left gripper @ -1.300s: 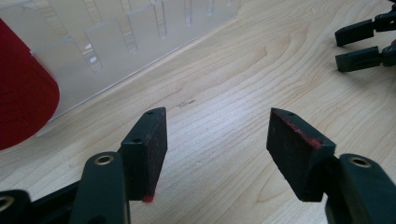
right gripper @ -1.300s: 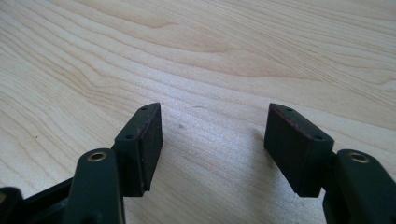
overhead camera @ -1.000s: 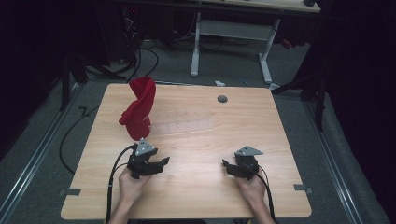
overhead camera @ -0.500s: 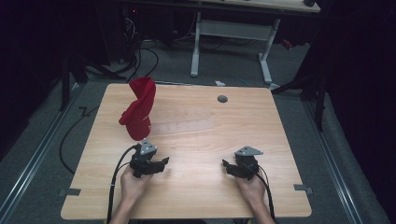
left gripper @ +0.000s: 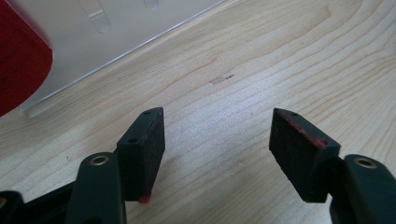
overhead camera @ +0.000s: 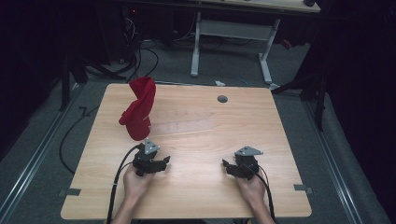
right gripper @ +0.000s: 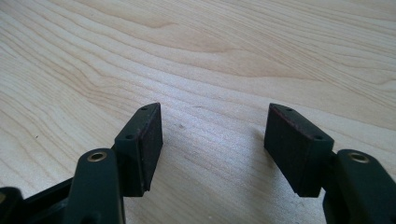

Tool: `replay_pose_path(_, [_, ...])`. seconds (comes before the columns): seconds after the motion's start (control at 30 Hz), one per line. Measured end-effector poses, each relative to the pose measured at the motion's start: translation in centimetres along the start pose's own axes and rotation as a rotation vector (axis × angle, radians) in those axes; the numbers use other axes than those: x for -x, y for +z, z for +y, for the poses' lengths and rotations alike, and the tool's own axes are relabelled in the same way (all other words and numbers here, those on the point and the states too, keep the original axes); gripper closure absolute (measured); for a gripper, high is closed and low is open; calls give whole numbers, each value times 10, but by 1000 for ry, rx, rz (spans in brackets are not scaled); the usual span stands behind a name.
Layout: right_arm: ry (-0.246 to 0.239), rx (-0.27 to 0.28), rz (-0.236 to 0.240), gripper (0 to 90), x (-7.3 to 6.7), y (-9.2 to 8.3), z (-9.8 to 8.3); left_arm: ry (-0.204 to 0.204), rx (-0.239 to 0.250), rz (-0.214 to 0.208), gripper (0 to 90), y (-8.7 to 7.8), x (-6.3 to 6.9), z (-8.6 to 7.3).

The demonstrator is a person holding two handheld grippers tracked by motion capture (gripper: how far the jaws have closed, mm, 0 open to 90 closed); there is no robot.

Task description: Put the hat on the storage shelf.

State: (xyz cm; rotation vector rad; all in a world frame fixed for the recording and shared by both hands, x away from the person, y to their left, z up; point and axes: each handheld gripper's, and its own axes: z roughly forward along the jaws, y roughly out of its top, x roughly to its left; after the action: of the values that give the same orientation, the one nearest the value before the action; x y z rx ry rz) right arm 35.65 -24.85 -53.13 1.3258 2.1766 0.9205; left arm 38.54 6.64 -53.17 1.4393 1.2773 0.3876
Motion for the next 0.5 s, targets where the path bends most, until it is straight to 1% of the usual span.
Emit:
replay_pose_path(0.07, [0, 0, 0, 374, 0, 0, 0, 5, -9, 5, 359, 2, -1, -2])
replay_pose_path(0.23, [0, 0, 0, 374, 0, 0, 0, 0, -18, 13, 340, 6, -1, -4])
replay_pose_path(0.37, [0, 0, 0, 374, 0, 0, 0, 12, -33, 25, 330, 9, -2, -8])
replay_pose_path(0.4, [0, 0, 1, 374, 0, 0, 0, 14, -39, 25, 324, 10, -3, -9])
replay_pose_path(0.43, [0, 0, 0, 374, 0, 0, 0, 7, -41, 21, 306, 10, -3, -9])
replay_pose_path(0.5, [0, 0, 0, 374, 0, 0, 0, 5, -37, 18, 294, 11, -4, -9])
